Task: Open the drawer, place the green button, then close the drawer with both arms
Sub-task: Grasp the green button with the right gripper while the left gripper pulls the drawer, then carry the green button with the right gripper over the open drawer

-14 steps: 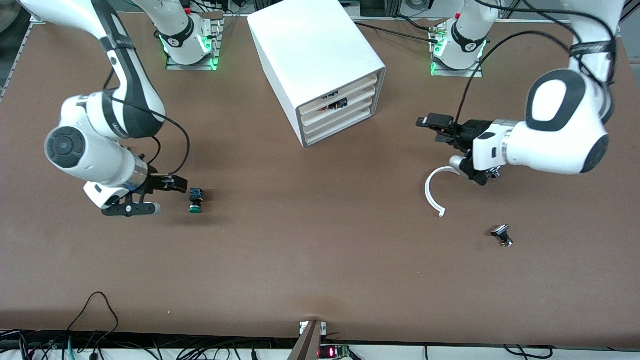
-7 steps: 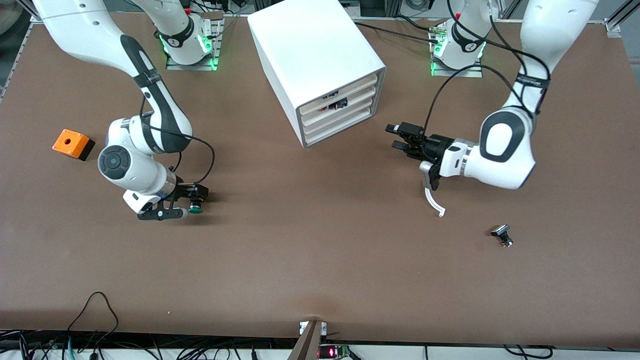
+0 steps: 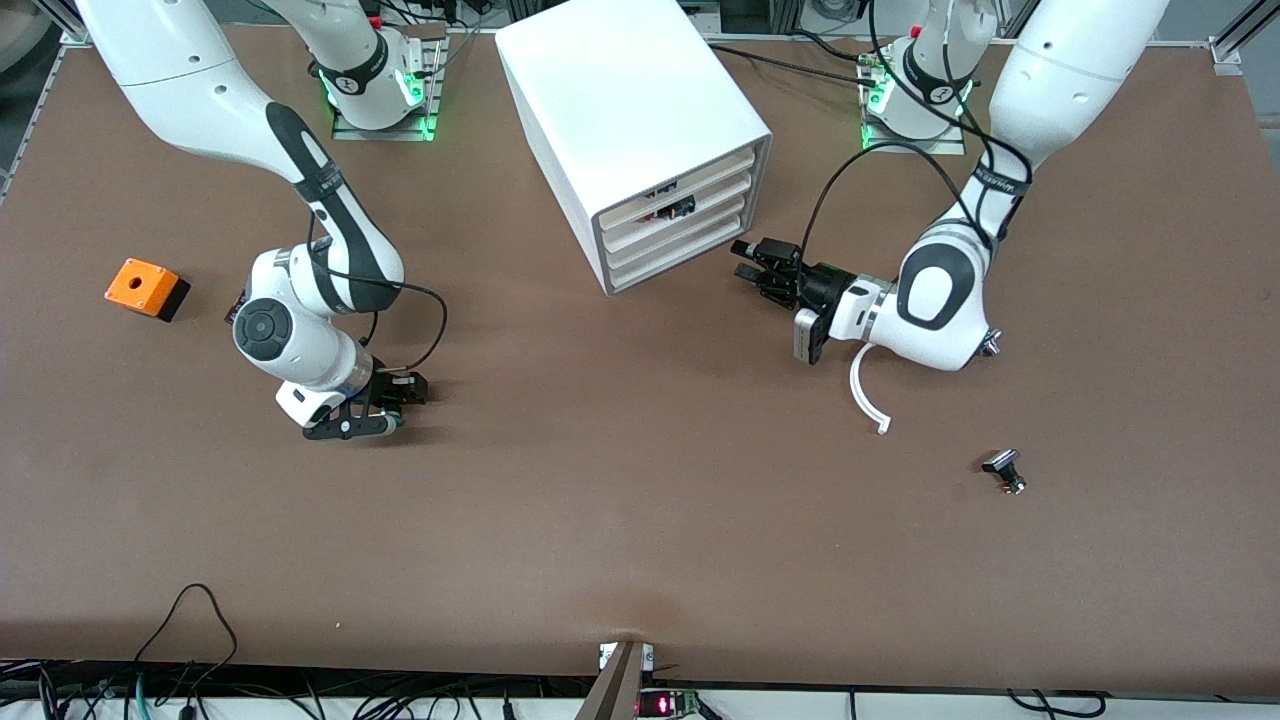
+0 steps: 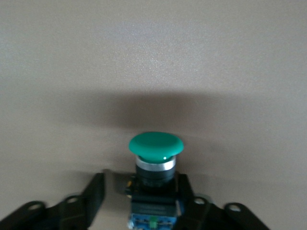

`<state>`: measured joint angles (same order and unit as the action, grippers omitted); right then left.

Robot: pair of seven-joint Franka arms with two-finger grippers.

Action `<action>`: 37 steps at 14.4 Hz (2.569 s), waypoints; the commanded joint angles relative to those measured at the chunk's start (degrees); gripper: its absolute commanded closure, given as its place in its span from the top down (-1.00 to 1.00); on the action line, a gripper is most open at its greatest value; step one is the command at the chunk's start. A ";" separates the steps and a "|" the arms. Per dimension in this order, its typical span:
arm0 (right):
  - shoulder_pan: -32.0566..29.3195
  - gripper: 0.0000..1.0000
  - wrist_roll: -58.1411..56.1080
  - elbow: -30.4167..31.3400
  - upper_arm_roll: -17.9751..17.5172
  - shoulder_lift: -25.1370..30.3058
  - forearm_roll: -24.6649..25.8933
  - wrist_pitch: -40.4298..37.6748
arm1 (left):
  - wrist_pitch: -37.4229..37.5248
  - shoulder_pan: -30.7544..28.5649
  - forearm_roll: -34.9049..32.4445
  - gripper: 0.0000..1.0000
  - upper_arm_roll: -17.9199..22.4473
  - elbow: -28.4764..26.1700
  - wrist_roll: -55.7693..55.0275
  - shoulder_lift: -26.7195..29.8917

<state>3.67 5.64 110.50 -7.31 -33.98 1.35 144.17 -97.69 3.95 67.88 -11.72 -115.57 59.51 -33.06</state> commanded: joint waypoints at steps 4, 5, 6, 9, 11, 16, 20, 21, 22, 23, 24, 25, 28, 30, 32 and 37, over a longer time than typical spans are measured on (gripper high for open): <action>0.19 -1.00 -0.90 0.15 0.28 0.93 0.23 0.50 | -3.64 0.61 3.74 0.02 -2.95 -0.62 4.04 -4.12; 0.28 -1.00 -0.55 0.06 0.19 1.02 0.15 0.42 | -4.43 1.14 4.27 0.01 -3.22 -1.15 4.30 -4.12; 0.37 -1.00 -0.46 -0.37 0.19 1.19 0.06 -0.19 | -4.88 1.84 5.58 0.01 -3.31 -1.41 4.39 -4.21; 1.07 -1.00 4.08 -5.89 0.10 1.28 -0.21 -8.78 | -5.32 3.51 6.73 -0.06 -3.22 -1.94 4.83 -5.08; 3.26 -1.00 9.18 -10.02 0.10 1.28 -0.56 -14.24 | -6.90 4.22 6.74 -0.10 -3.31 -2.12 6.05 -5.52; 6.25 -1.00 19.21 -17.76 0.10 1.20 -0.73 -24.35 | -6.90 4.48 7.61 -0.12 -3.57 -4.22 10.09 -6.32; 9.06 -1.00 25.80 -26.29 0.10 0.76 -0.82 -34.02 | -6.90 4.48 9.11 -0.39 -5.23 -5.98 11.16 -6.40; 9.85 -1.00 27.12 -28.04 0.02 0.67 -0.91 -35.43 | -6.90 4.48 9.46 -0.41 -5.24 -6.07 11.16 -6.40; 10.56 -1.00 28.36 -29.37 0.02 0.67 -0.82 -36.58 | -6.90 4.57 9.55 -0.41 -5.24 -6.16 11.25 -6.40; 11.17 -1.00 29.41 -30.69 0.02 0.67 -0.82 -37.54 | -6.99 4.57 9.55 -0.42 -5.24 -6.25 11.42 -6.49; 11.61 -1.00 30.55 -32.18 0.02 0.67 -0.91 -38.42 | -6.99 4.57 9.55 -0.42 -5.24 -6.25 11.51 -6.67; 12.14 -1.00 31.52 -33.32 0.02 0.67 -1.78 -39.13 | -6.99 4.57 9.55 -0.42 -5.24 -6.34 11.51 -6.75; 13.20 -1.00 34.25 -36.66 0.10 0.67 -4.34 -40.71 | -6.99 5.01 9.64 -0.56 -5.33 -6.69 11.51 -6.76; 14.08 -1.00 36.53 -38.95 0.10 0.67 -4.43 -41.86 | -6.99 5.01 9.64 -1.00 -5.33 -6.69 11.51 -6.76; 15.57 -1.00 40.48 -41.32 0.10 0.67 -4.43 -42.91 | -6.99 4.66 9.64 -1.00 -5.24 -6.43 10.99 -6.67; 20.05 -1.00 50.76 -46.24 0.10 0.14 -4.34 -43.35 | -6.90 2.73 8.15 -1.00 -3.49 -1.61 7.48 -6.67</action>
<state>22.00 52.43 67.82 -7.56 -32.94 -2.37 102.29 -104.07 7.57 75.63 -16.15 -119.97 69.28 -40.16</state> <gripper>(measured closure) 0.581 0.855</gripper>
